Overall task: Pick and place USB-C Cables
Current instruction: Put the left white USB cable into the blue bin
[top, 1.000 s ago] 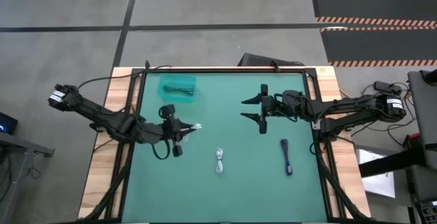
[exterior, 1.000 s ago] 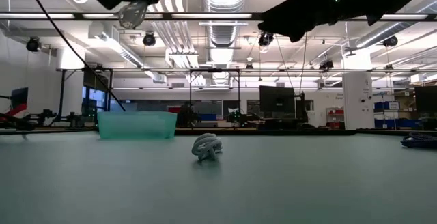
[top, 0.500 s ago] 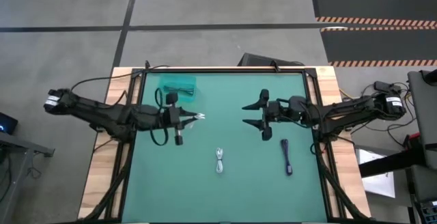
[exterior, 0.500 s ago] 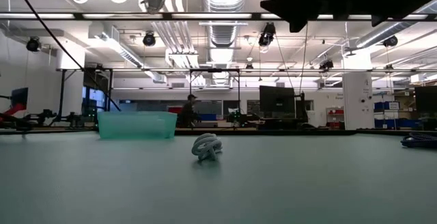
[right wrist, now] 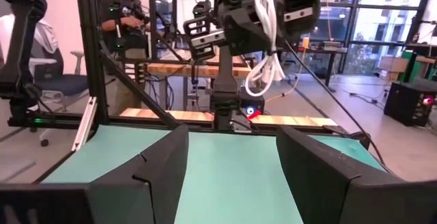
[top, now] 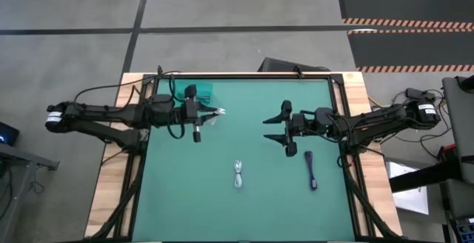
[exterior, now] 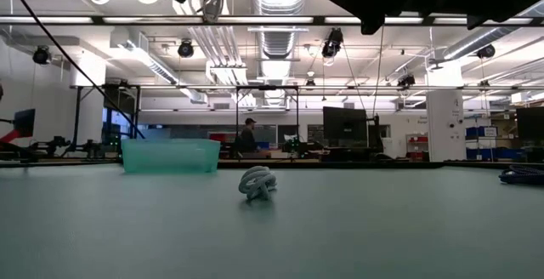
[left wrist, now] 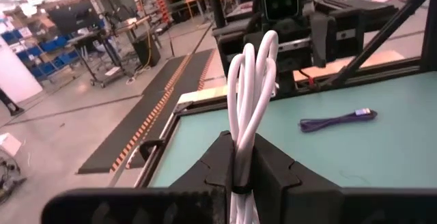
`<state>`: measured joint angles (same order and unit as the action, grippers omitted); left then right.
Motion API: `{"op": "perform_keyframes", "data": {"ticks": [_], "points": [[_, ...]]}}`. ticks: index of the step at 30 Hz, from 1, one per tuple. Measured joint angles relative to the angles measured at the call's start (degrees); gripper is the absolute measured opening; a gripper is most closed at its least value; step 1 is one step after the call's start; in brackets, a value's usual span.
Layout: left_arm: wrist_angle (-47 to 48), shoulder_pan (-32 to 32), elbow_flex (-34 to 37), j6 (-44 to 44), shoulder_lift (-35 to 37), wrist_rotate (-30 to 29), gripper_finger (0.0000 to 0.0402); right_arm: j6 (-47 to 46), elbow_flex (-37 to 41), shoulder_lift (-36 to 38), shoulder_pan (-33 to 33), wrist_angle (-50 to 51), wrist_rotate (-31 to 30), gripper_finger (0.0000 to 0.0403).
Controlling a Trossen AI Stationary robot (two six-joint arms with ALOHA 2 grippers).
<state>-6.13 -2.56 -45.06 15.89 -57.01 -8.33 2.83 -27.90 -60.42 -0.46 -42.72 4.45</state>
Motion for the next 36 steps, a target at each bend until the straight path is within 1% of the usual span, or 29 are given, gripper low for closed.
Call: {"op": "perform_keyframes", "data": {"ticks": [7,14,16,23,27,31,34,36], "points": [[-4.0,-3.1,-0.3,1.9,-1.1,3.8,0.0017,-0.5,0.5,1.8,-1.7,0.0,-0.1,0.0215],[-3.4,-4.5,-0.3,2.7,-2.7,4.0,0.0017,-0.8,3.1,5.0,-2.9,0.0,-0.3,0.0215],[-3.5,-4.6,-0.3,2.7,-3.3,4.2,0.0017,-0.7,4.0,5.6,-3.3,0.0,-1.4,0.0215],[-3.1,-4.9,-0.3,2.5,-4.1,4.1,0.0017,0.7,6.9,8.2,-4.7,-0.6,-1.5,0.0215],[-3.0,-5.8,-0.5,2.5,-4.0,3.9,0.0017,2.5,10.7,9.7,-4.7,-7.0,-1.5,0.0215],[-0.1,-8.2,-1.5,2.5,-4.0,3.5,0.0017,3.0,14.8,11.1,-4.7,-13.6,-1.5,0.0215],[1.4,-10.5,-1.8,2.5,-4.1,3.4,0.0017,2.6,17.1,12.0,-4.7,-16.8,-1.5,0.0215],[3.0,-12.1,-1.9,2.5,-4.1,3.4,0.0017,2.0,17.9,12.5,-4.7,-17.2,-1.5,0.0215]]}}
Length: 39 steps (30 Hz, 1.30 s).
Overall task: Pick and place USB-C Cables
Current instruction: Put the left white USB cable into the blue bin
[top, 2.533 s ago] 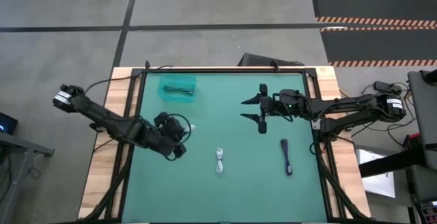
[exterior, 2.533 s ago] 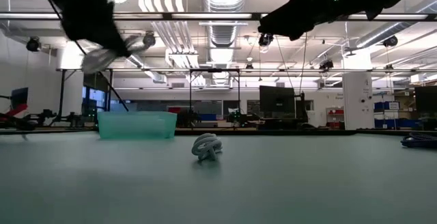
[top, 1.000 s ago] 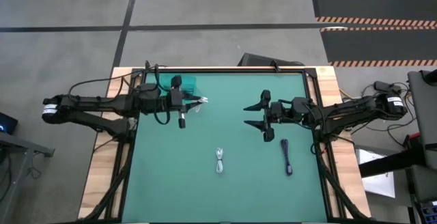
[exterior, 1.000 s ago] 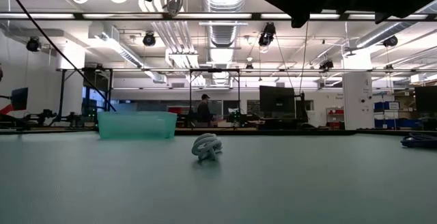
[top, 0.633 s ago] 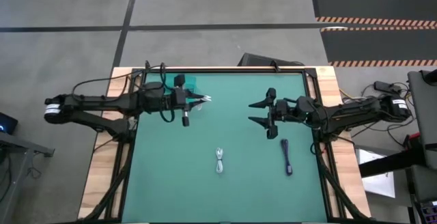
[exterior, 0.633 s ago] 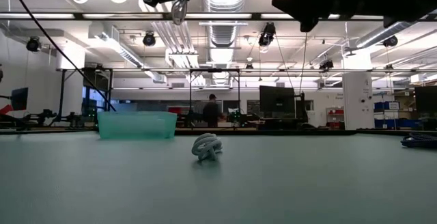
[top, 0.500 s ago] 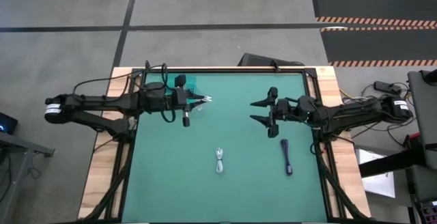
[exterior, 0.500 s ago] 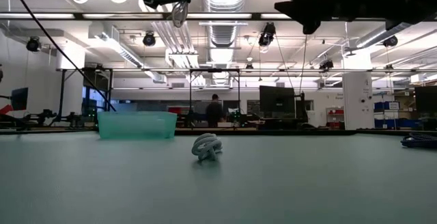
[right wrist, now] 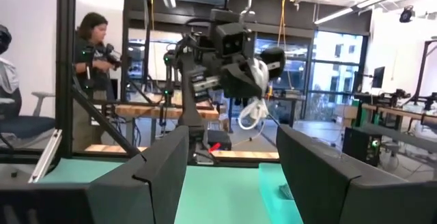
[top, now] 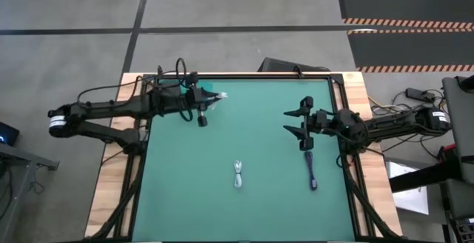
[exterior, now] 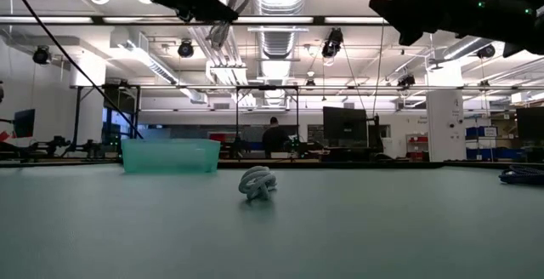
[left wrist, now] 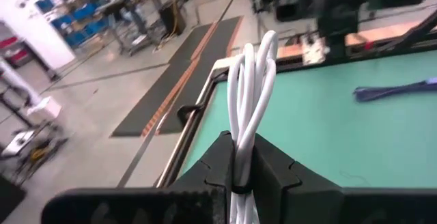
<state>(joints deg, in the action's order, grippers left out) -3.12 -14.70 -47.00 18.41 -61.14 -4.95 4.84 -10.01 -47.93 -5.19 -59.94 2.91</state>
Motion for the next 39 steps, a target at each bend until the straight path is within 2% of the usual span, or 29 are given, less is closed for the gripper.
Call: {"op": "perform_keyframes", "data": {"ticks": [11,14,20,23,32,39], "points": [[11.1,-10.6,-1.7,0.0,-2.4,0.0,0.0017,-0.3,-0.1,-0.1,0.0,-0.2,0.0,0.0215],[15.8,-12.6,-5.3,2.1,-5.4,0.0,0.0017,-0.3,-0.1,-0.1,0.0,-0.2,0.0,0.0215],[32.7,-15.1,-15.3,11.3,-13.3,0.0,0.0017,-0.2,-0.1,-0.1,0.0,-0.2,0.0,0.0215],[37.6,-16.1,-18.5,16.1,-16.5,-0.1,0.0017,-0.2,-0.1,-0.1,0.0,0.0,0.0,0.0215],[42.1,-21.4,-20.1,30.9,-20.4,0.0,0.0017,-0.3,-0.1,-0.1,0.0,0.1,0.0,0.0215],[43.2,-26.1,-19.8,31.6,-23.1,0.1,0.0017,-0.3,-0.1,-0.1,0.0,0.2,0.0,0.0215]]}}
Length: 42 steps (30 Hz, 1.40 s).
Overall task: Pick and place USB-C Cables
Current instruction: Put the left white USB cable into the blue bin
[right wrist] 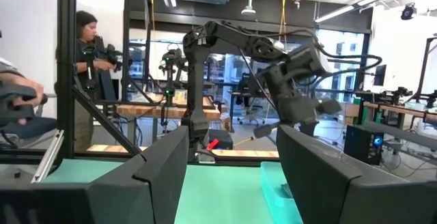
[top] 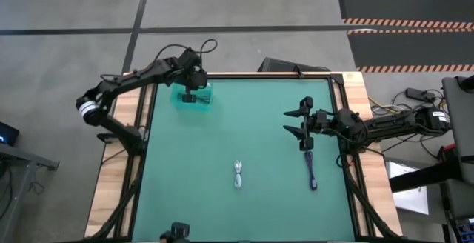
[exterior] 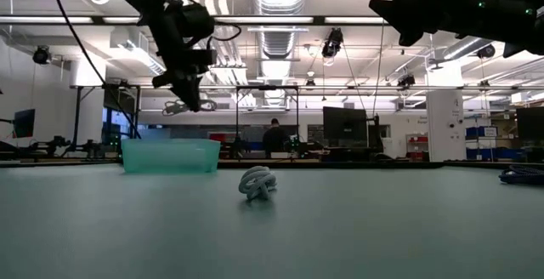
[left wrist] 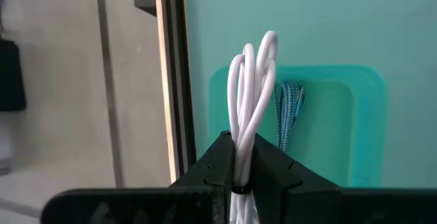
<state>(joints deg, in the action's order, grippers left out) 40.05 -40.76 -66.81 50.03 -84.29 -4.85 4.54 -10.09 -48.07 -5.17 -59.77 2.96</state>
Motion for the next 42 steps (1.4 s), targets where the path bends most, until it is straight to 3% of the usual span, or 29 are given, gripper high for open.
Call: {"op": "perform_keyframes", "data": {"ticks": [19,42], "points": [[0.0,-4.0,0.4,0.2,-8.3,4.1,0.0017,0.0,0.0,0.0,0.0,0.8,0.0,0.0215],[-0.1,-4.7,0.6,-0.1,-8.6,4.3,0.0017,-0.1,0.0,0.0,0.0,0.9,0.0,0.0215]]}}
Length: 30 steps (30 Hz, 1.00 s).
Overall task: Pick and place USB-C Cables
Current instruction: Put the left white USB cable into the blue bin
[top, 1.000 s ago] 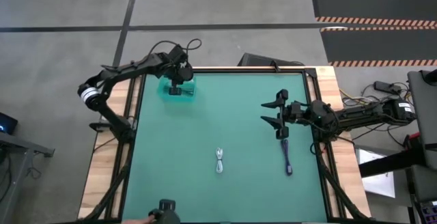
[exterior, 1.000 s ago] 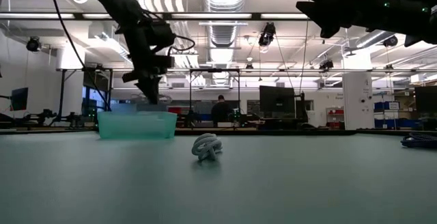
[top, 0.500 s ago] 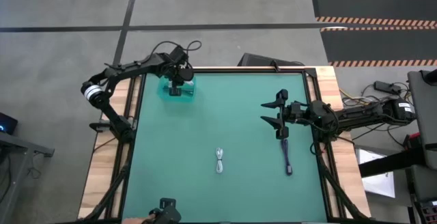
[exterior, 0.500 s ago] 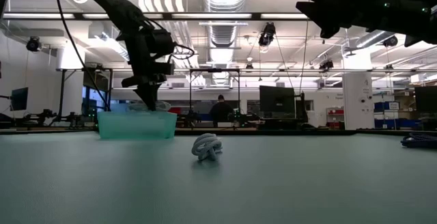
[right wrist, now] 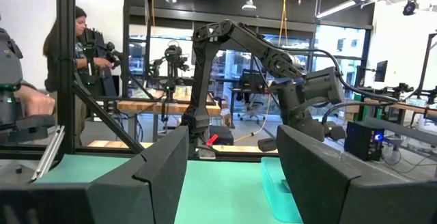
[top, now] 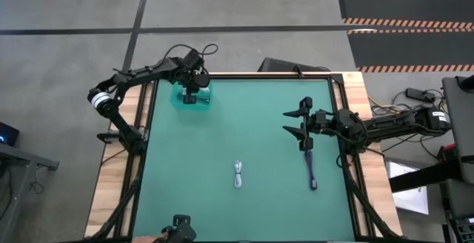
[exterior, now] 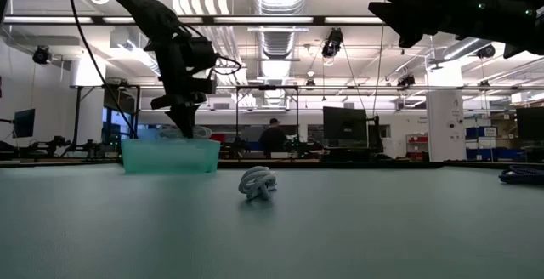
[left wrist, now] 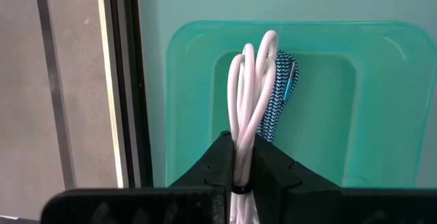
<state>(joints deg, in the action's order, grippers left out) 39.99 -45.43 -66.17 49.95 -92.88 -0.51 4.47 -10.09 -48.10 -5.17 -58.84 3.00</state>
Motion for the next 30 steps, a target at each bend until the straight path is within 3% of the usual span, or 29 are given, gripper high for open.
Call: {"op": "perform_keyframes", "data": {"ticks": [30], "points": [[-9.7,0.0,7.3,0.0,0.0,-1.1,0.0017,-0.9,0.0,0.0,0.0,0.5,0.5,0.0215]]}}
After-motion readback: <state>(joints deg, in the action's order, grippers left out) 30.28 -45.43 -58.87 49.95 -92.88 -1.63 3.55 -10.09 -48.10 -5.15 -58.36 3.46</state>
